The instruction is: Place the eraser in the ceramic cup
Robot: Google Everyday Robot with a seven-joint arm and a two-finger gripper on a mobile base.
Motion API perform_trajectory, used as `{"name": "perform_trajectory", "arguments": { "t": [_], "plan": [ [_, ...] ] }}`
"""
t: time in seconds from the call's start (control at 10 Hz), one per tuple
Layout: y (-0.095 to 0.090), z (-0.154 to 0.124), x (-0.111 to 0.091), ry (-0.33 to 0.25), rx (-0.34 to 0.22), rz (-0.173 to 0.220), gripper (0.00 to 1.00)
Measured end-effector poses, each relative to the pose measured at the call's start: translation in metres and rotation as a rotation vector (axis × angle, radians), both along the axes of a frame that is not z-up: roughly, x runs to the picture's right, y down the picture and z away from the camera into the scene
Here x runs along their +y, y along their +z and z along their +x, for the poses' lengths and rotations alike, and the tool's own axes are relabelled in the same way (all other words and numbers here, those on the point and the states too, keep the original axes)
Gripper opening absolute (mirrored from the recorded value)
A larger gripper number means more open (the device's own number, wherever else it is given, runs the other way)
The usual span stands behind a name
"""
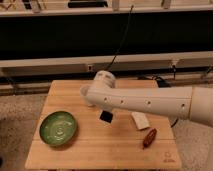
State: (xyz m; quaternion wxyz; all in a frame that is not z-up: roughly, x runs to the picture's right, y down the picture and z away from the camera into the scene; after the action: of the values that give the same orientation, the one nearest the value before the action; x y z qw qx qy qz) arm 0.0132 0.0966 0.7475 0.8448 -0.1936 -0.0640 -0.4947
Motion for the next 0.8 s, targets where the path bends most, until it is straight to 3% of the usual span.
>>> {"name": "perform_trajectory", "arguments": {
  "t": [0.8],
  "plan": [
    [0.010, -0.021, -0.039, -0.075, -0.021, 0.051, 0.00]
  ]
}}
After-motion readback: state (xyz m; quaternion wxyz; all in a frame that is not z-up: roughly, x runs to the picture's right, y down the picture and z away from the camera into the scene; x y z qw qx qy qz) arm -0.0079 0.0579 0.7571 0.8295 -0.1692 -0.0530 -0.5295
